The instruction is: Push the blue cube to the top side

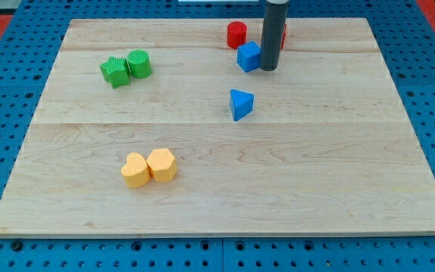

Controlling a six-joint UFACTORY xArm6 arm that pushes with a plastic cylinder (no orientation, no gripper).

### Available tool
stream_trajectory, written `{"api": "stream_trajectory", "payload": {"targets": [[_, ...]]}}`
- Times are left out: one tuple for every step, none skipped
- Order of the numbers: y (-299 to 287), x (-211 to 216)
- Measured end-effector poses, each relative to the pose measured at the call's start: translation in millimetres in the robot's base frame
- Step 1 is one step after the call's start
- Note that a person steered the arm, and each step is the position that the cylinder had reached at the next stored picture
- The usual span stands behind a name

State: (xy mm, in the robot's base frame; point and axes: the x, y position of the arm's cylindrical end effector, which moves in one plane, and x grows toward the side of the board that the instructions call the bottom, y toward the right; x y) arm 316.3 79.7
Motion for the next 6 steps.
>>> {"api": "stream_trajectory", "payload": {"targets": [[2.1,-11.9],[-6.2,-18.4],[-50.0,-22.5],[-92.5,-28.6],[-108.3,-45.3],[-117.7,-58.7]]}}
